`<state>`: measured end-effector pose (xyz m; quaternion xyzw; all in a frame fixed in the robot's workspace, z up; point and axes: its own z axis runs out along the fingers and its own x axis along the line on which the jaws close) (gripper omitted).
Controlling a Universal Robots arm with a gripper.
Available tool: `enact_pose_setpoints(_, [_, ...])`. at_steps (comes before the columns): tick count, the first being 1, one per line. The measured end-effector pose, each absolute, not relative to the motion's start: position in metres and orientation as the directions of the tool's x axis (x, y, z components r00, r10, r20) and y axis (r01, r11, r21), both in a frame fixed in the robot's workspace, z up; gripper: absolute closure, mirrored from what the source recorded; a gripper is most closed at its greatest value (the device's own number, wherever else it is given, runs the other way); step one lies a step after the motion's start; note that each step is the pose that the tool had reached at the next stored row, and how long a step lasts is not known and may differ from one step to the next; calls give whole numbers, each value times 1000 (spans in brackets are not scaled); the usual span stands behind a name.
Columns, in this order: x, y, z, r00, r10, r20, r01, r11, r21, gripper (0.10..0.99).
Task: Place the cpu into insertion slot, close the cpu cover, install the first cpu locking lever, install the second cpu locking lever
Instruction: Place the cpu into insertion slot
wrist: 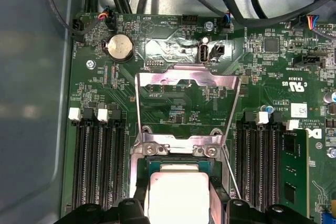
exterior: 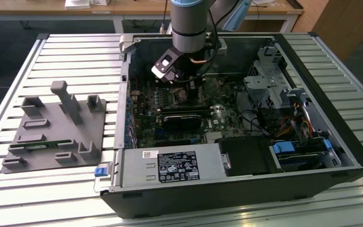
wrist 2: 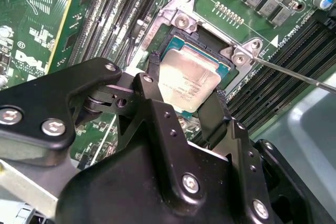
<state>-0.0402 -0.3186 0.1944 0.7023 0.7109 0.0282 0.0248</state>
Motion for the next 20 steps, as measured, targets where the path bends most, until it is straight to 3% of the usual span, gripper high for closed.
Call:
enact_pose_setpoints(11, [-40, -318, 192, -12, 1000, 4, 997, 12, 75, 545])
enact_pose_setpoints(14, [-40, -318, 192, -12, 1000, 5, 997, 12, 75, 533])
enact_pose_setpoints(15, [-40, -318, 192, -12, 1000, 5, 997, 12, 75, 471])
enact_pose_setpoints(20, [-40, -318, 195, -12, 1000, 4, 997, 12, 75, 471])
